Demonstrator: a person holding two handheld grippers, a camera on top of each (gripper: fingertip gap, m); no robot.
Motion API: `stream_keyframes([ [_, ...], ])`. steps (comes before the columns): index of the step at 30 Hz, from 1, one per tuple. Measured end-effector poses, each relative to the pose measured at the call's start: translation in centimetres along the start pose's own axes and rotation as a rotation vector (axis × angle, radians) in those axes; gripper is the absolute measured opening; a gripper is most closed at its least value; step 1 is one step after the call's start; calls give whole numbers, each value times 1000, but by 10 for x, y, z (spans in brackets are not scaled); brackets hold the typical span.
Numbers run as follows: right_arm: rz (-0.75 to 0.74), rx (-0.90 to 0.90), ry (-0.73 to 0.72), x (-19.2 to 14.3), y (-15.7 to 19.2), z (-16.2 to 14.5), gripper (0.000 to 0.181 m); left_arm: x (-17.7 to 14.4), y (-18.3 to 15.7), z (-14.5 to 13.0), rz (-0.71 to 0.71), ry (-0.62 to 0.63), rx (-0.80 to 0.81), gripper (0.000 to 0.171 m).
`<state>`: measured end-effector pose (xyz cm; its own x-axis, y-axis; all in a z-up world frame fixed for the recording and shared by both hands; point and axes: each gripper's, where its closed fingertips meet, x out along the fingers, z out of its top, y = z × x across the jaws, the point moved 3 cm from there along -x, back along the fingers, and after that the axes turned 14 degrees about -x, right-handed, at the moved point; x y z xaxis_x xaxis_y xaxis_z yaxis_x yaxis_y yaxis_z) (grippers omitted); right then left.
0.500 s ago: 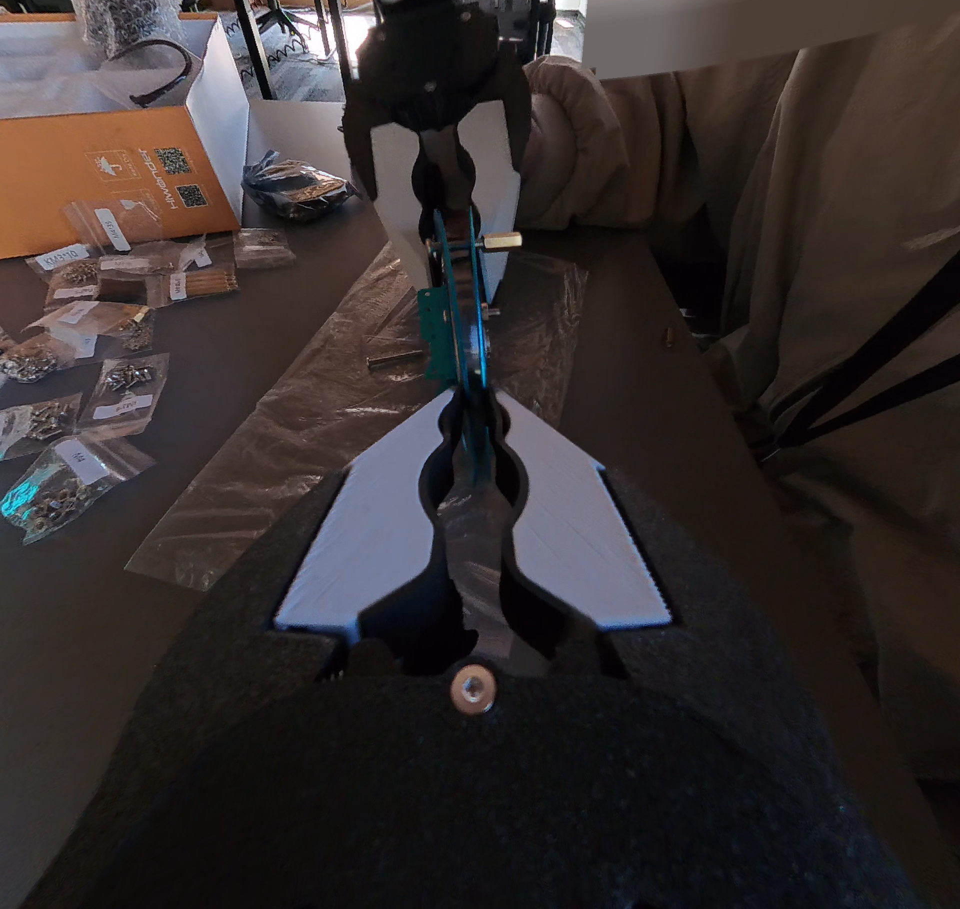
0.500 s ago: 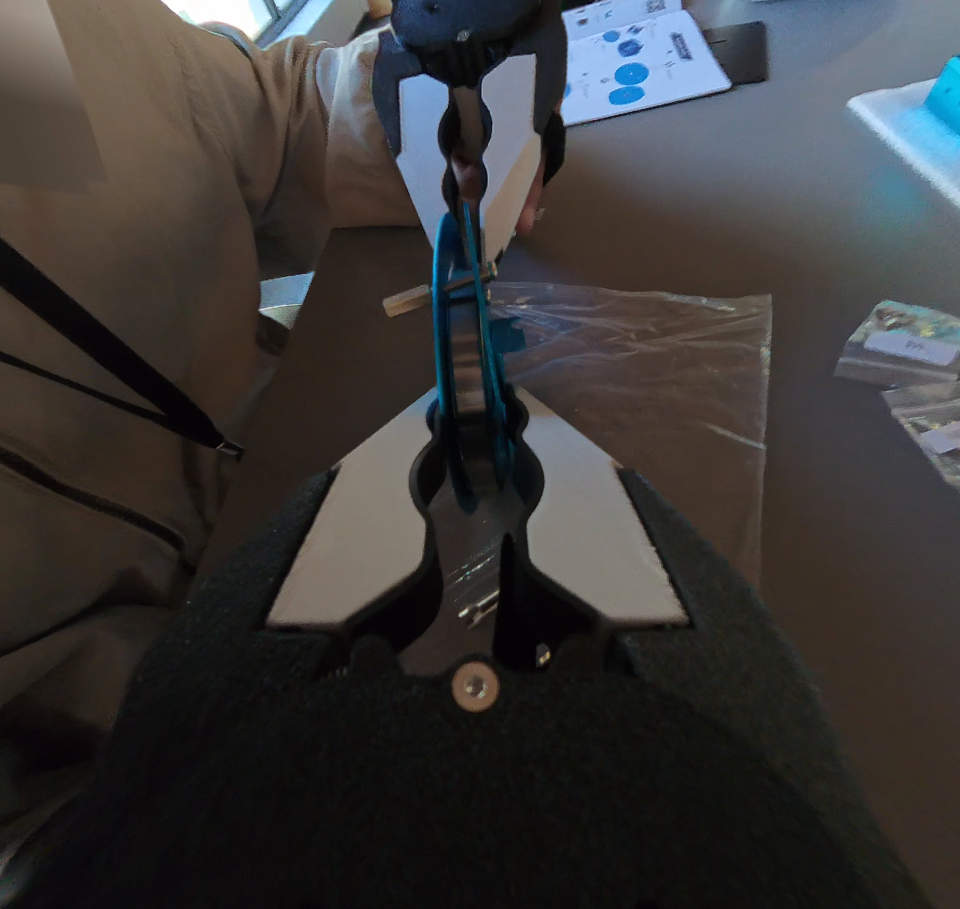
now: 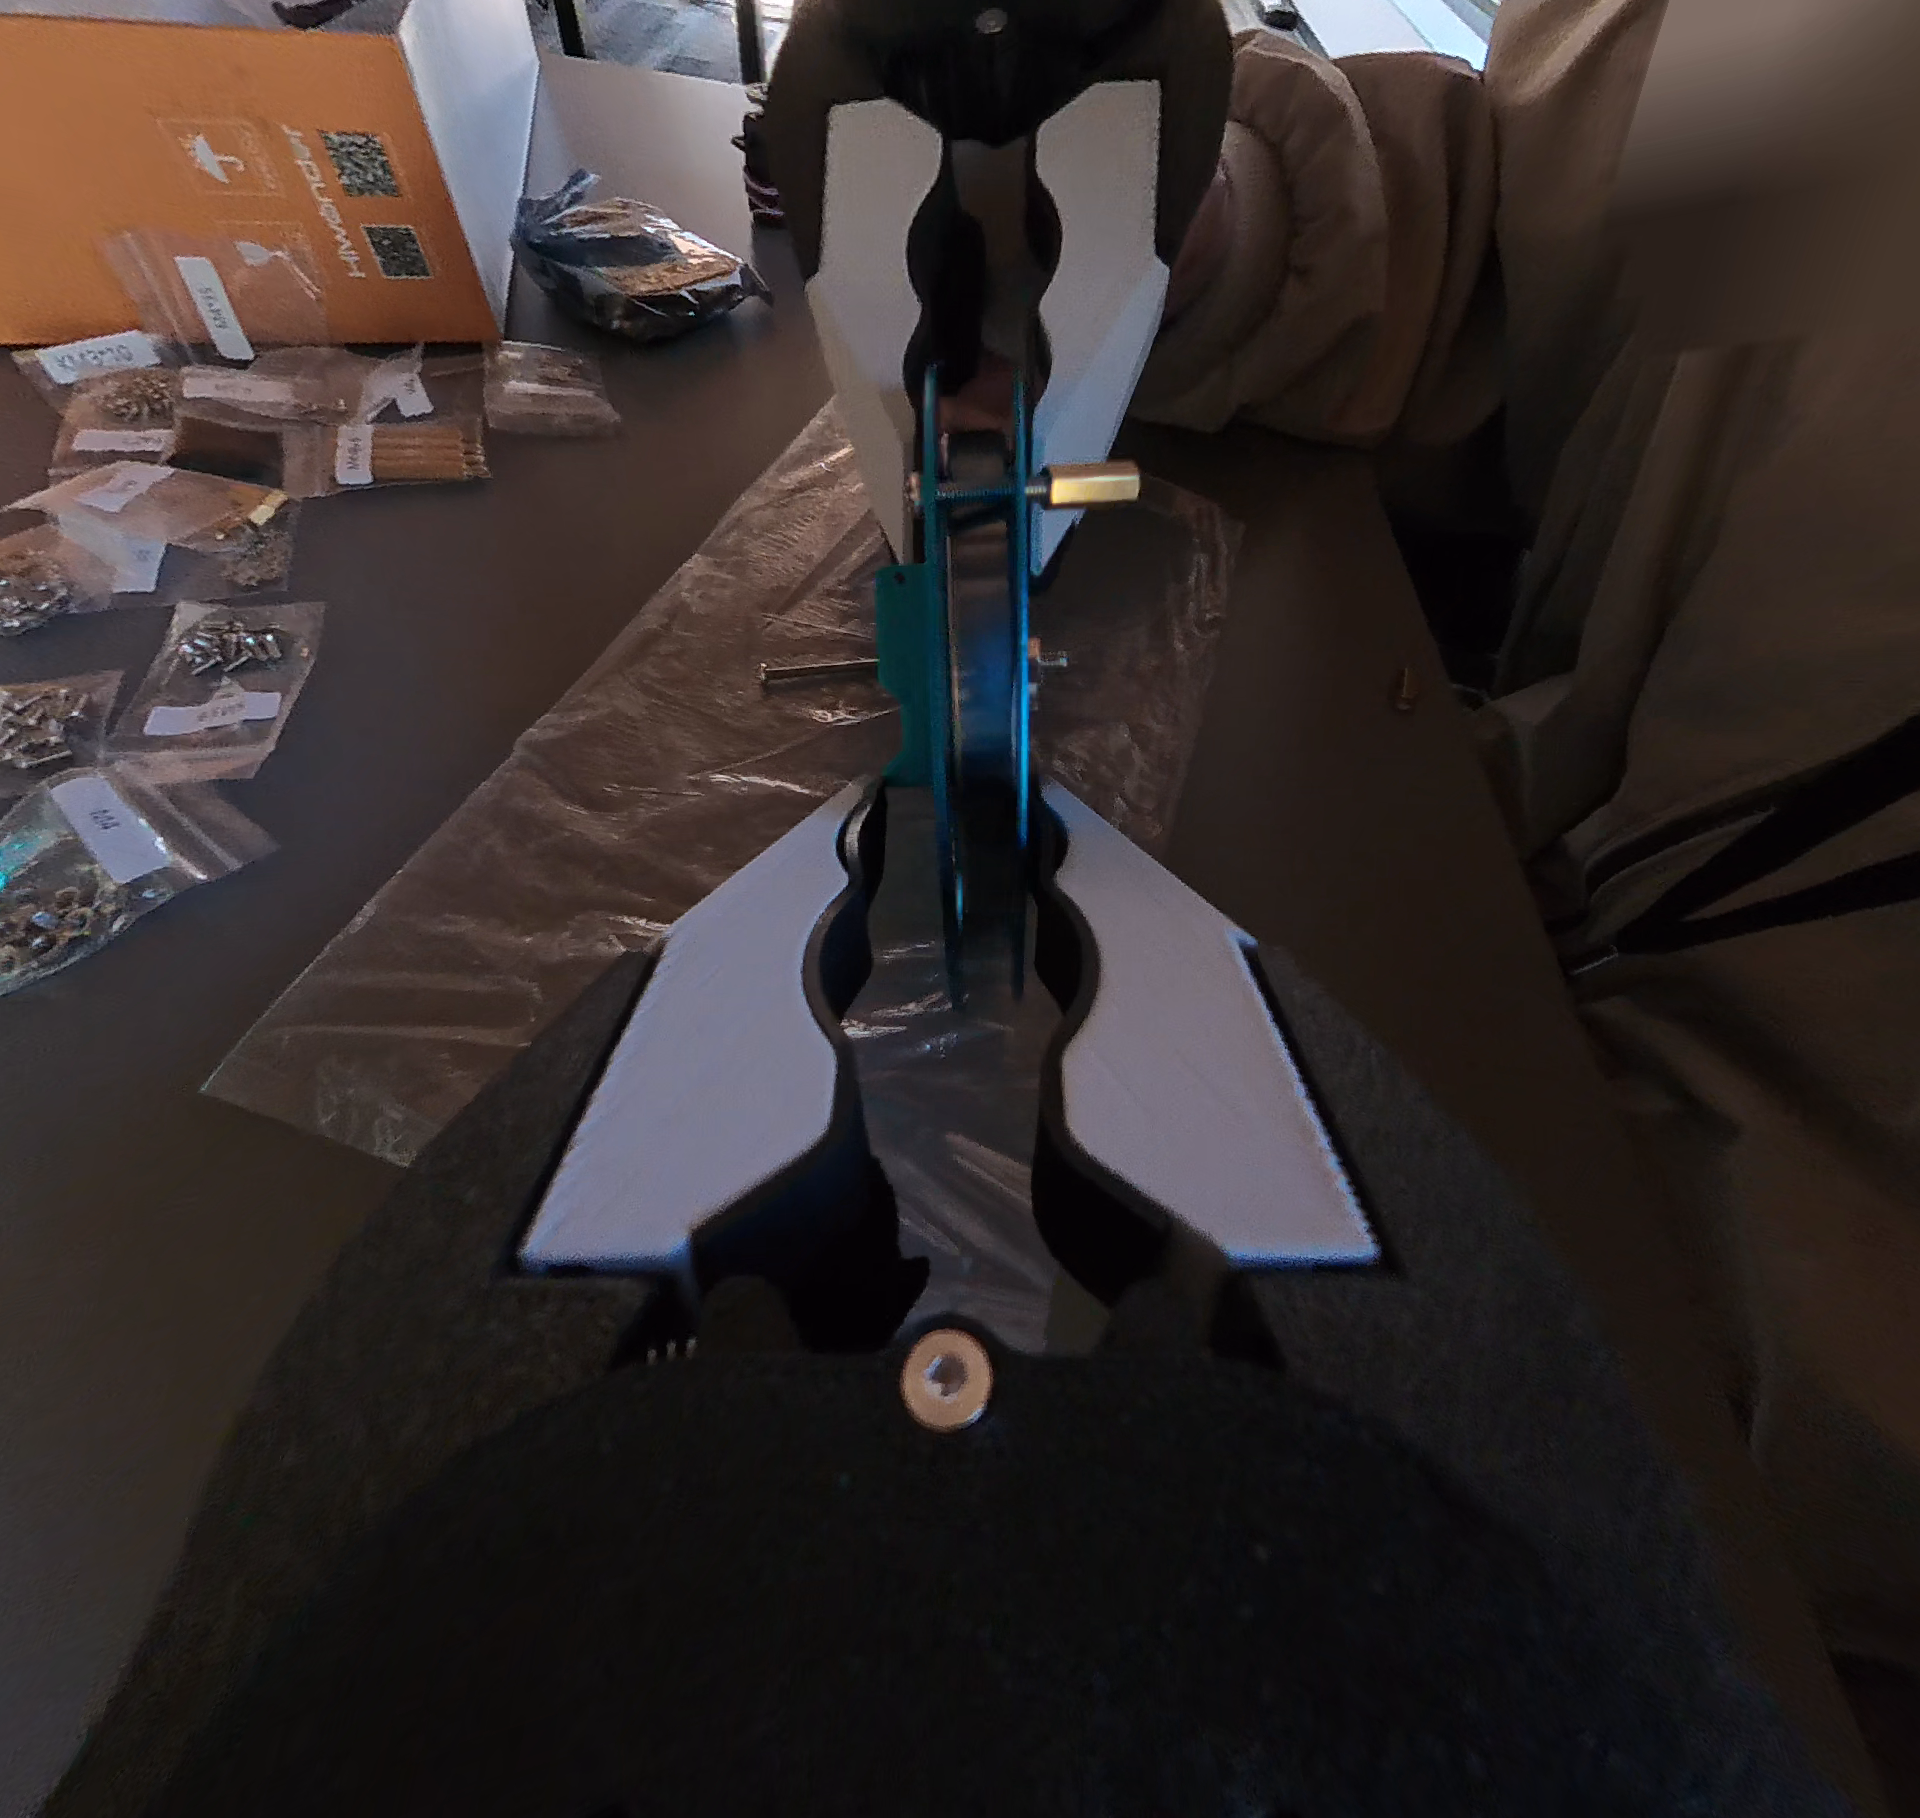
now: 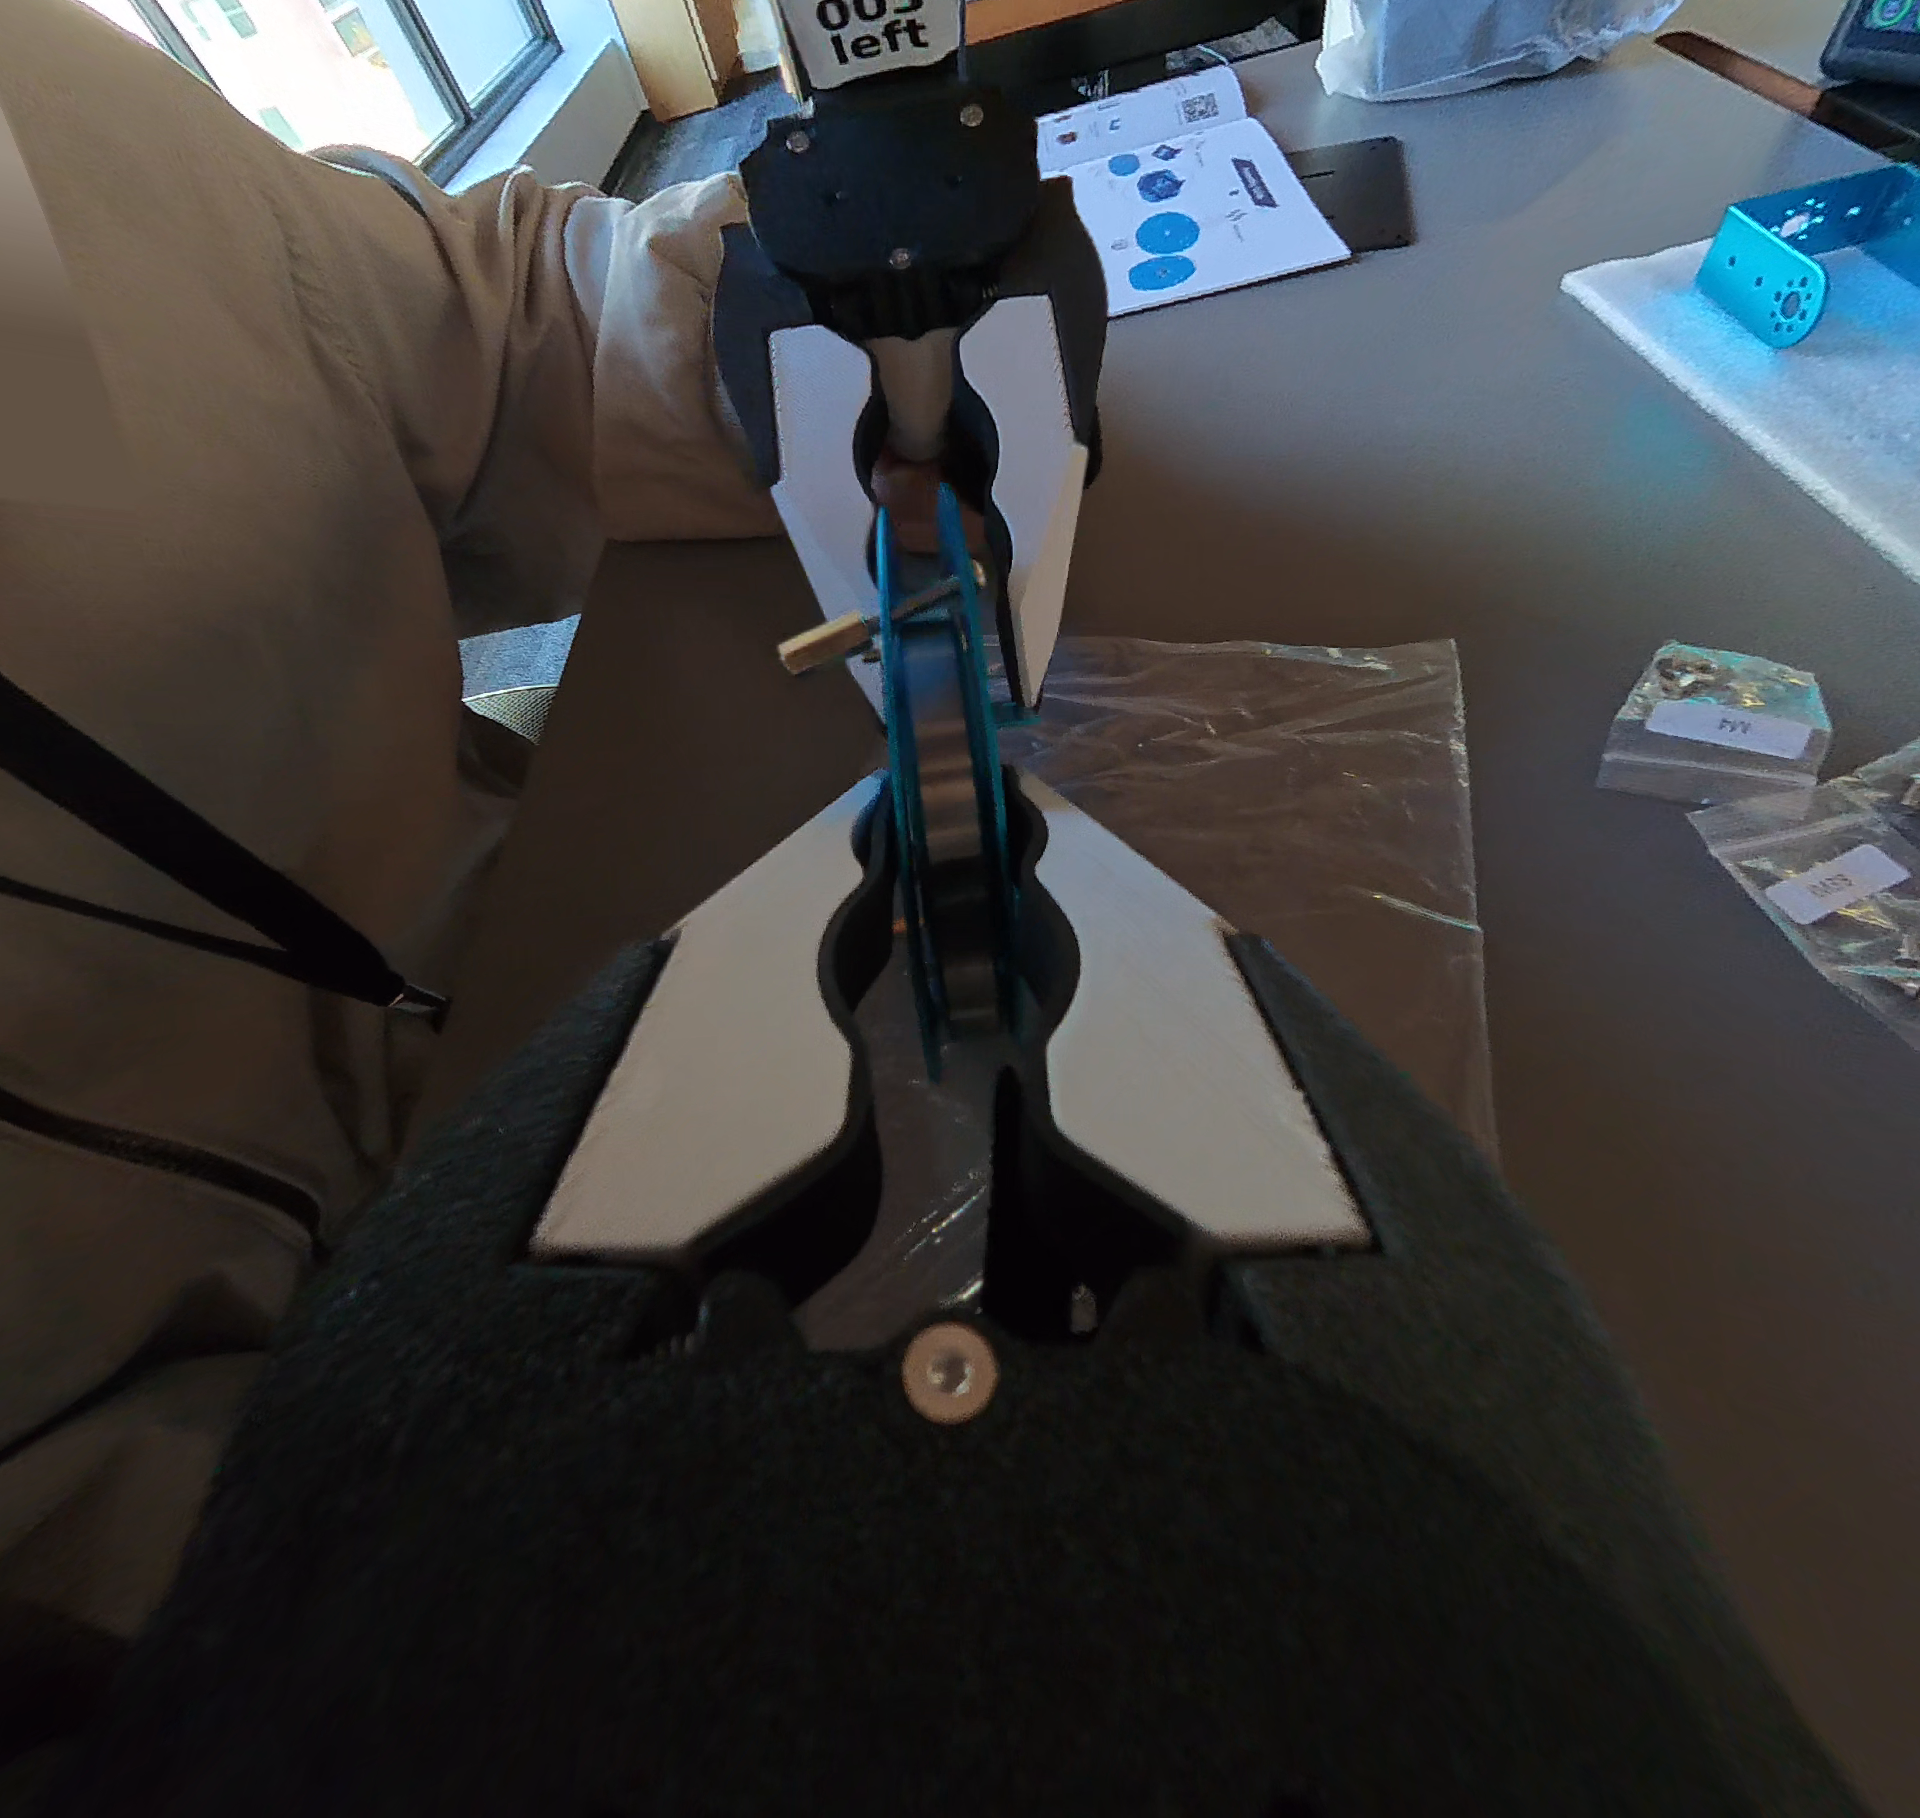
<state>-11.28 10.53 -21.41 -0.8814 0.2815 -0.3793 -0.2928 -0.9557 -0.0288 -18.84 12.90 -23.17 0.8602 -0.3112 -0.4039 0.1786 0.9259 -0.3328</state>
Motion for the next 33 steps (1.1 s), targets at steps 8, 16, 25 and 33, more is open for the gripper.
stream_keyframes([
  [8, 34, -14, 43, -5, 0, -6, 16, -6, -6, 7, -44, -35, -14, 12],
  [16, 28, -73, 54, 0, 6, -3, 15, -10, -16, 13, -115, -84, -11, 12],
  [25, 19, -130, 54, -5, 16, 18, 16, -13, -31, 25, -124, -116, 20, 12],
  [33, 41, -171, 112, -10, 18, 6, 14, -4, -25, 11, -116, -69, 40, 12],
])
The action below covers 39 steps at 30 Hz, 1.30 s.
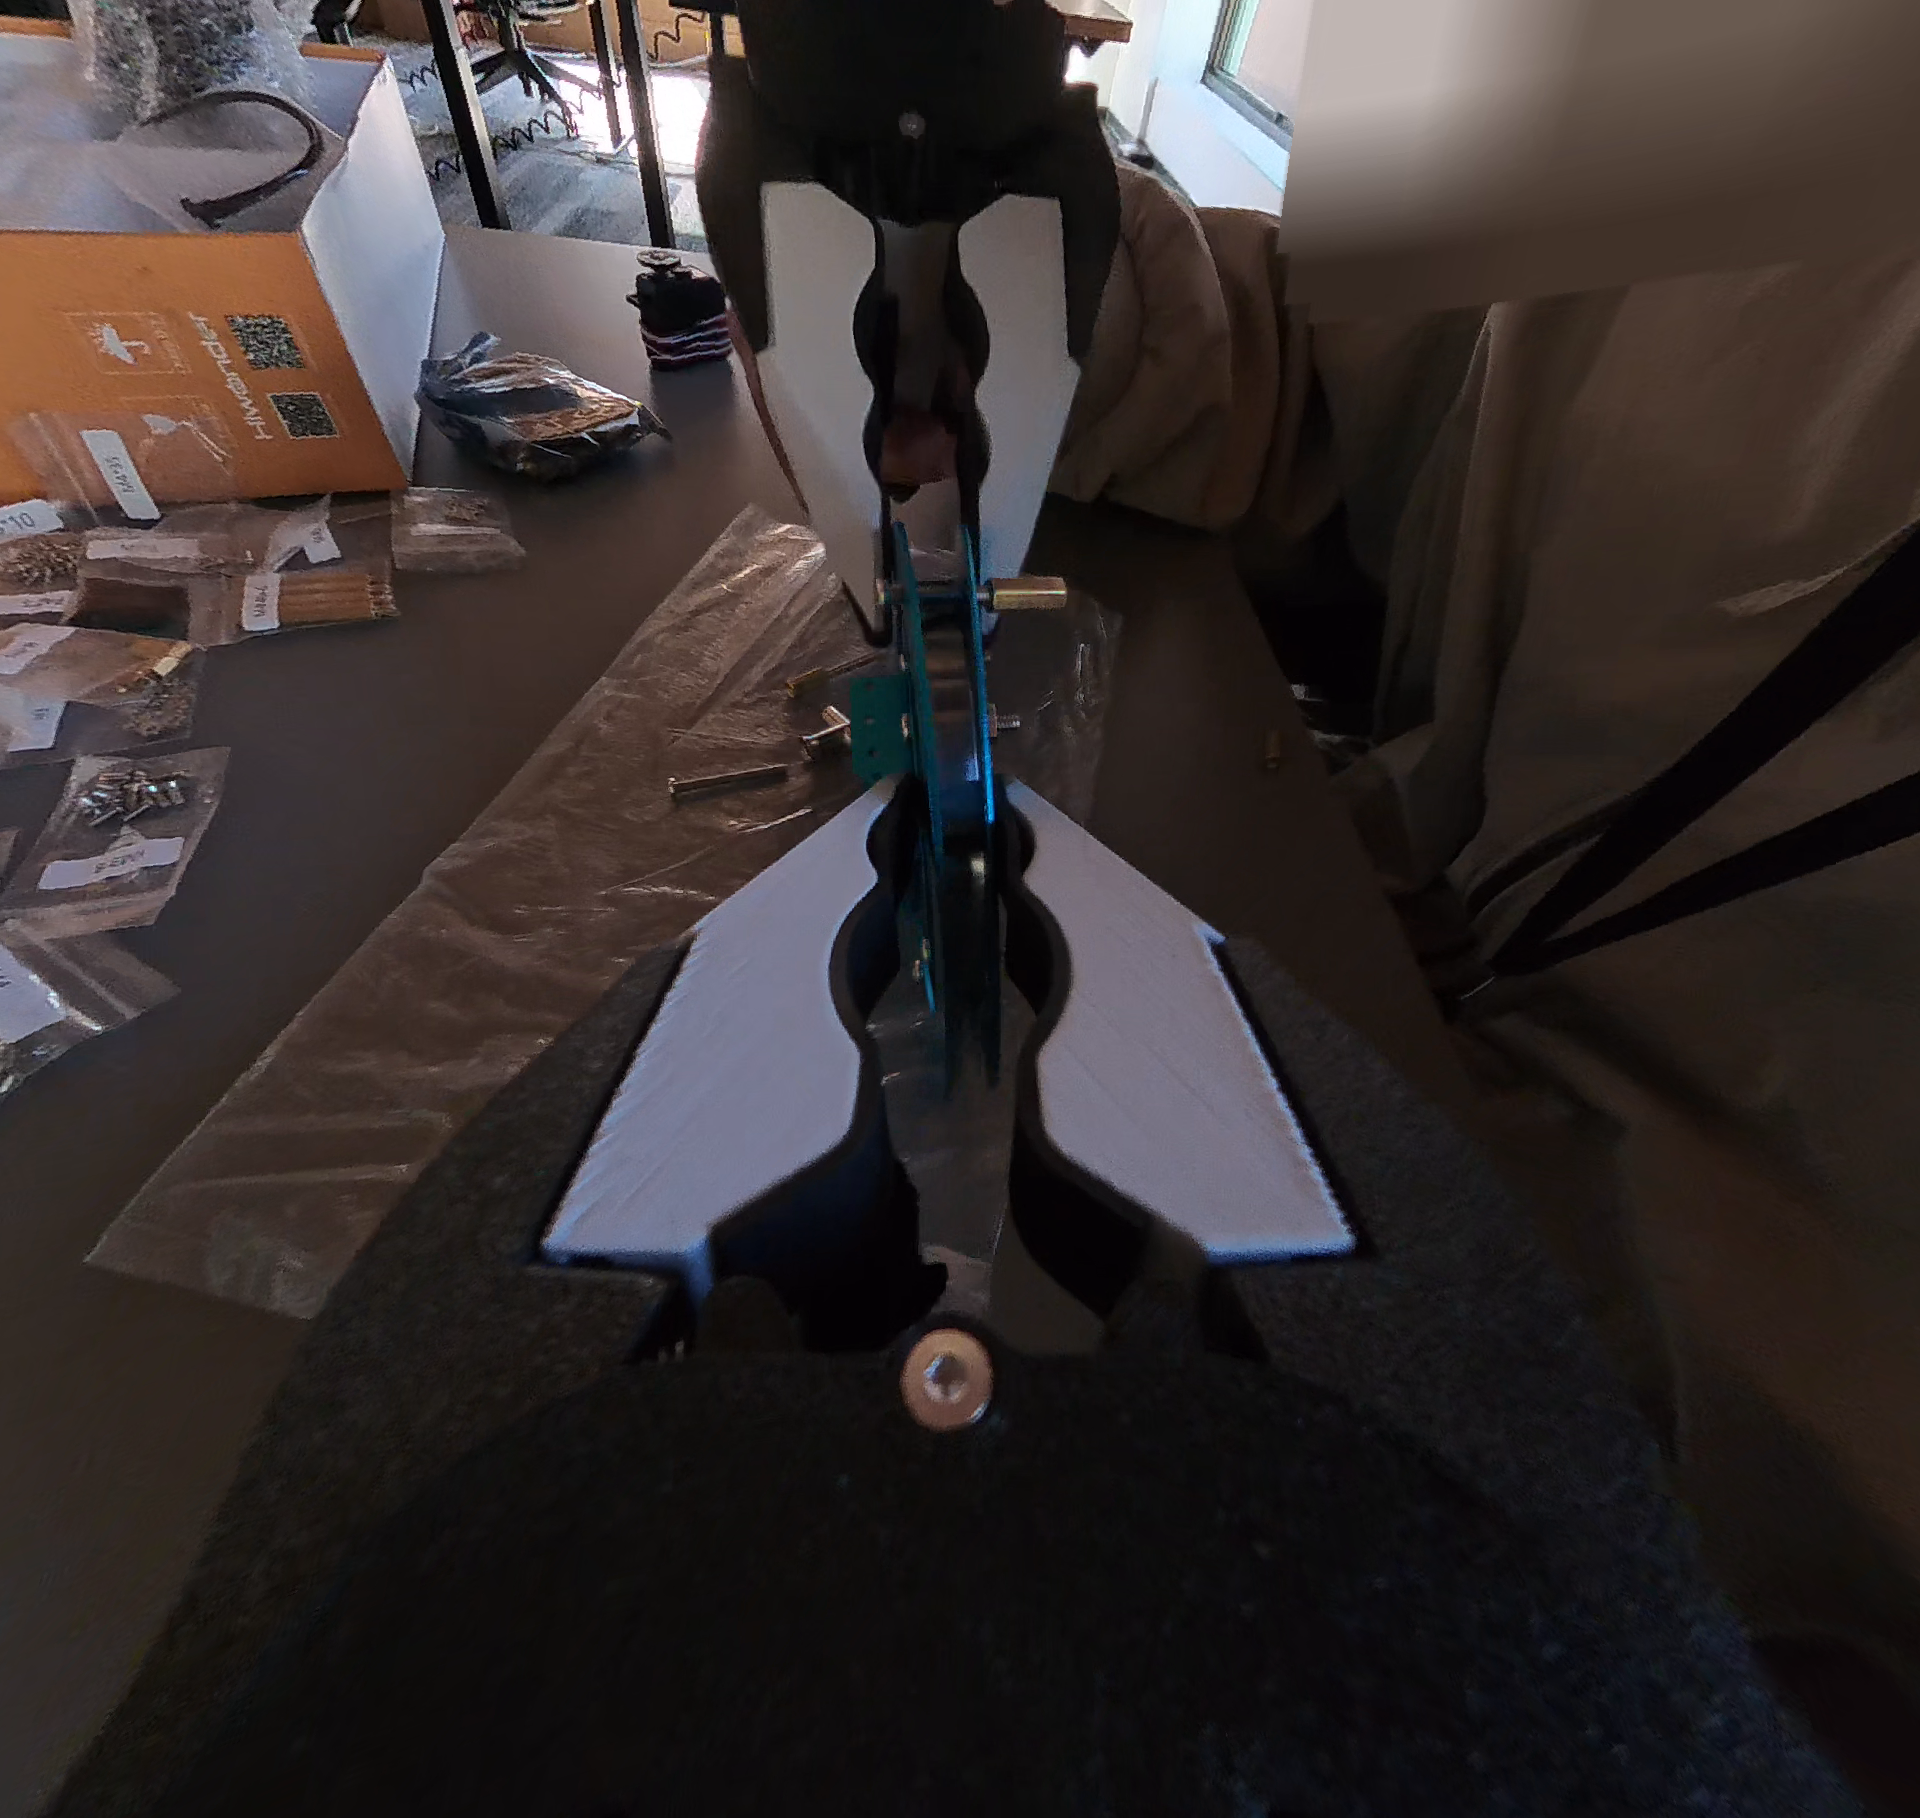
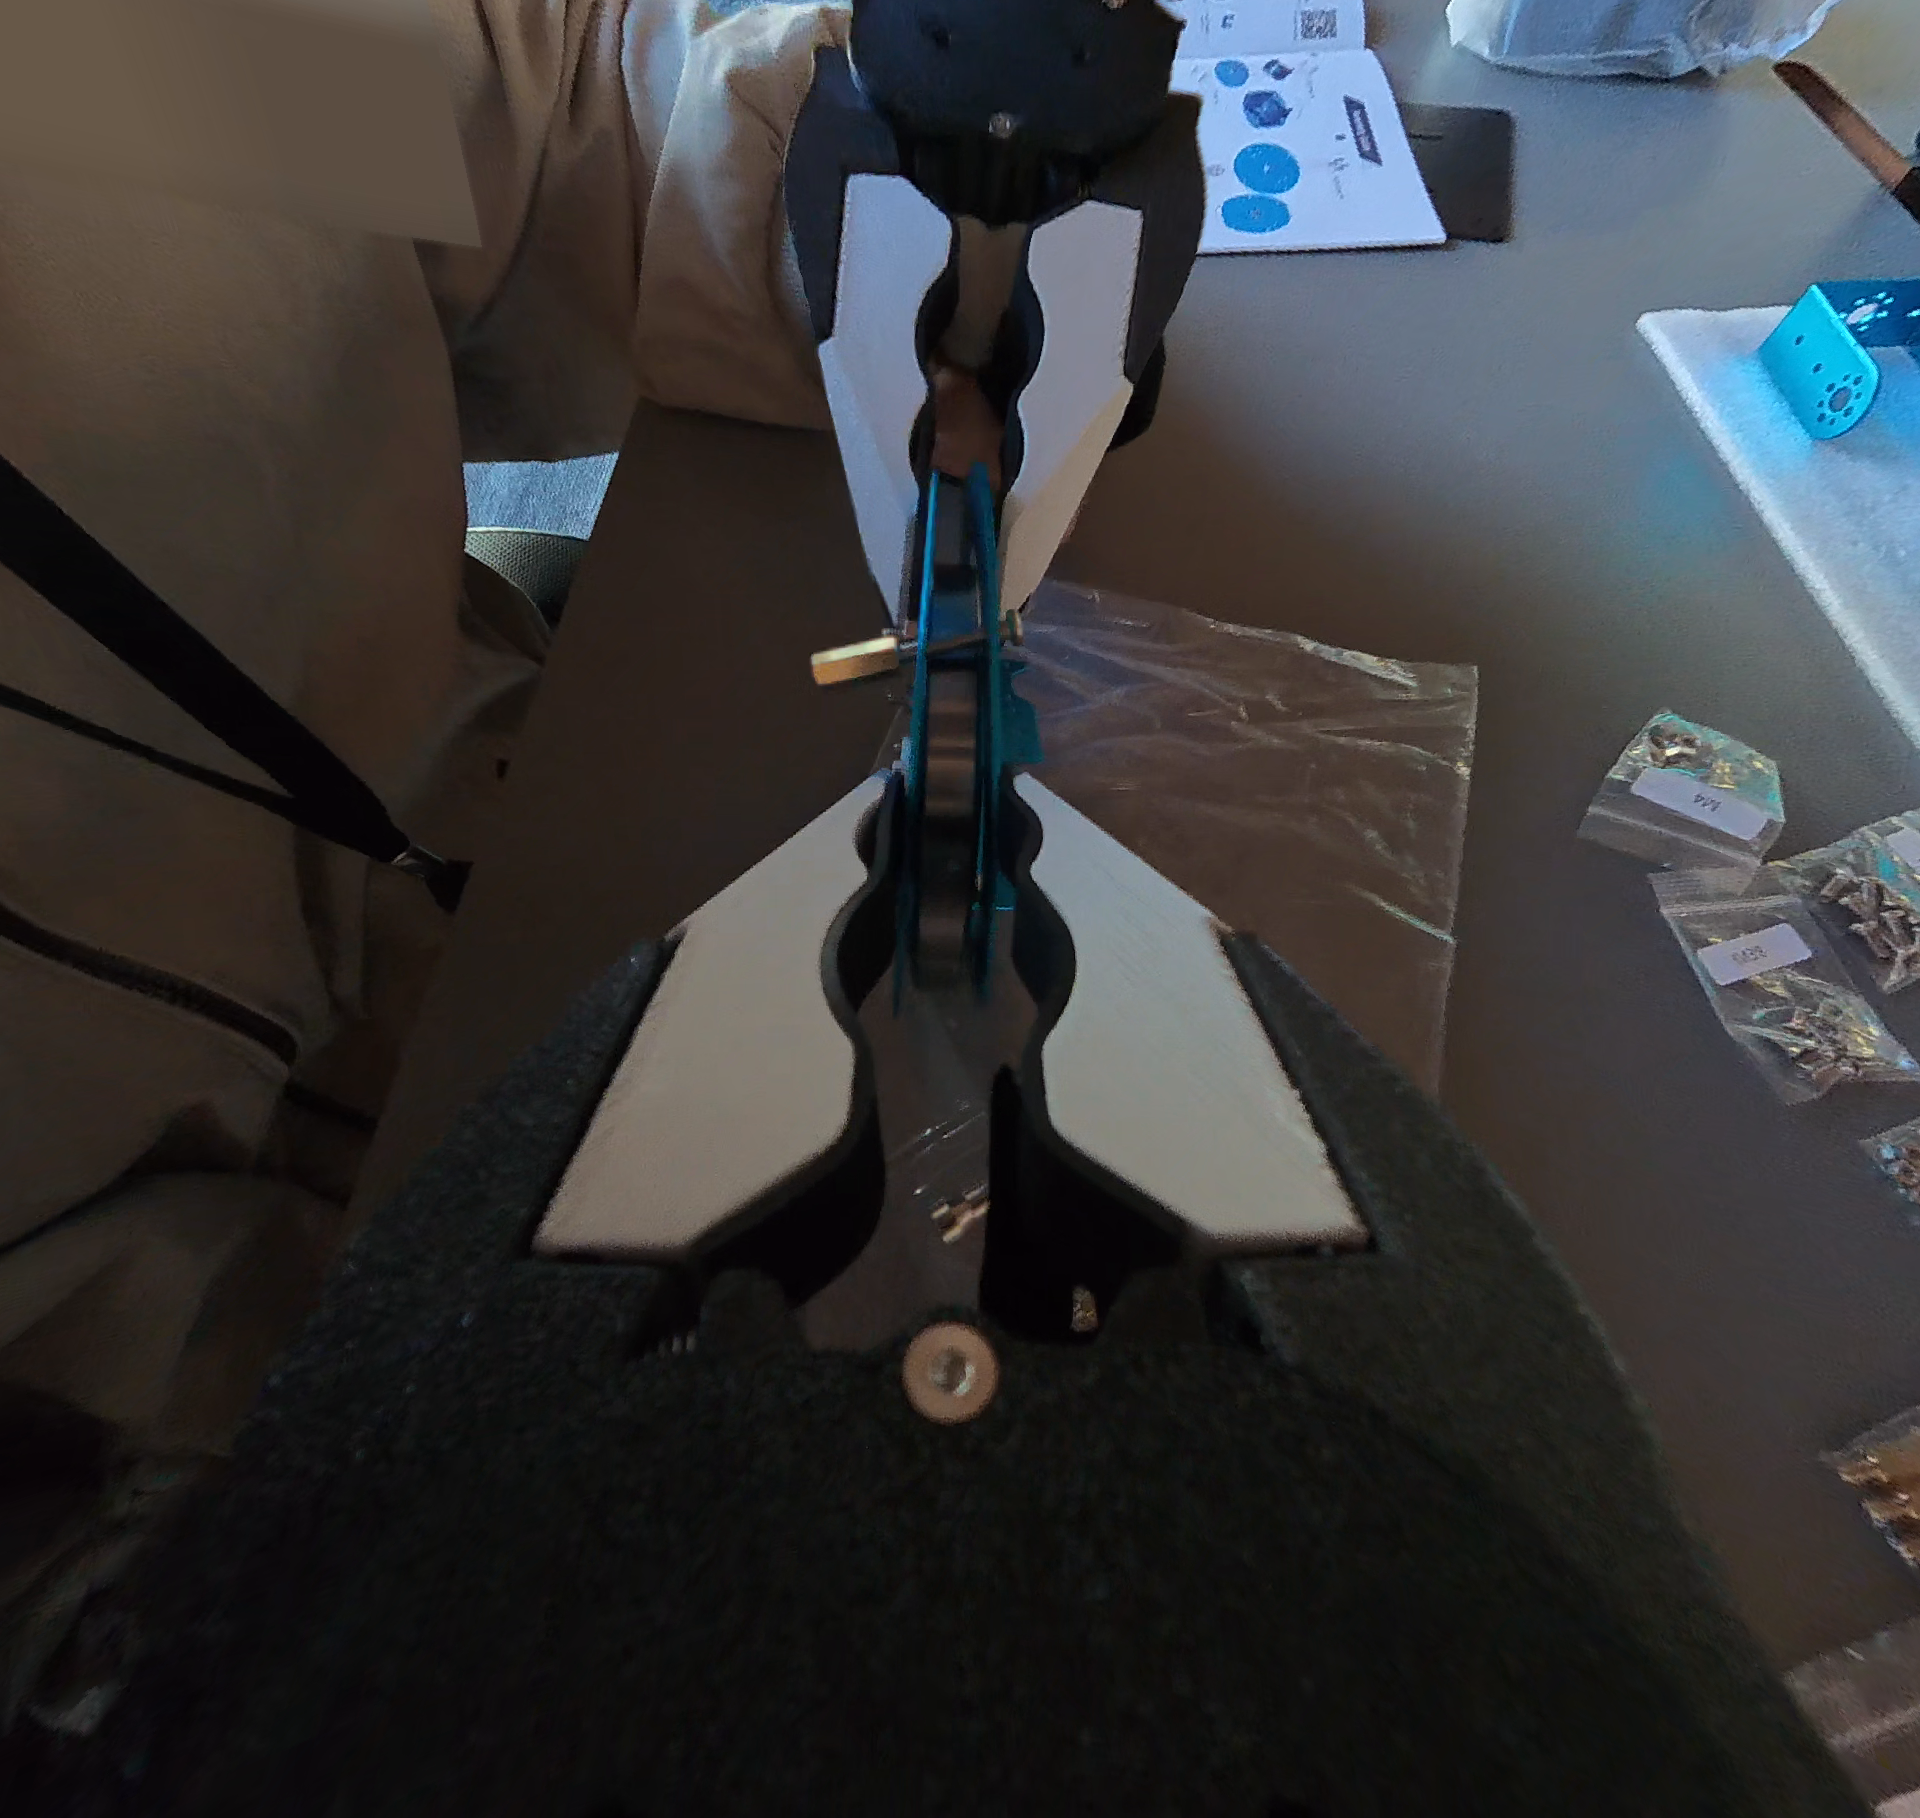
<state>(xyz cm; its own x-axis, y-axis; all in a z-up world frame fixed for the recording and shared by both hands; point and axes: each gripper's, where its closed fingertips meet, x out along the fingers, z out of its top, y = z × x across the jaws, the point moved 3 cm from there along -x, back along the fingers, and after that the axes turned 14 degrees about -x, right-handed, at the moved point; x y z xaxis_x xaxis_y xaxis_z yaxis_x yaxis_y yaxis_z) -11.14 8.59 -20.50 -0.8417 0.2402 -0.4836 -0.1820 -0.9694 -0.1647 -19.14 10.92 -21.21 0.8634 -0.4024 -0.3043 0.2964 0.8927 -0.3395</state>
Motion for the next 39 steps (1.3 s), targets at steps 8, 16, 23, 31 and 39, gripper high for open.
stream_keyframes([
  [8, -3, -7, -17, -5, 0, 4, 14, -9, 6, -24, 9, 163, 72, 17],
  [16, -50, -59, -25, -10, 0, 17, 13, -9, 8, -23, 12, 148, 75, 20],
  [23, -97, -94, -46, -4, -2, 29, 13, -10, 4, -16, -9, 106, 85, 11],
  [31, -99, -100, -23, -7, 4, 14, 15, -6, 3, -15, 14, 66, 124, 12],
  [39, -141, -234, -49, -2, 20, 21, 12, 3, -12, -16, 76, 41, 250, 15],
])
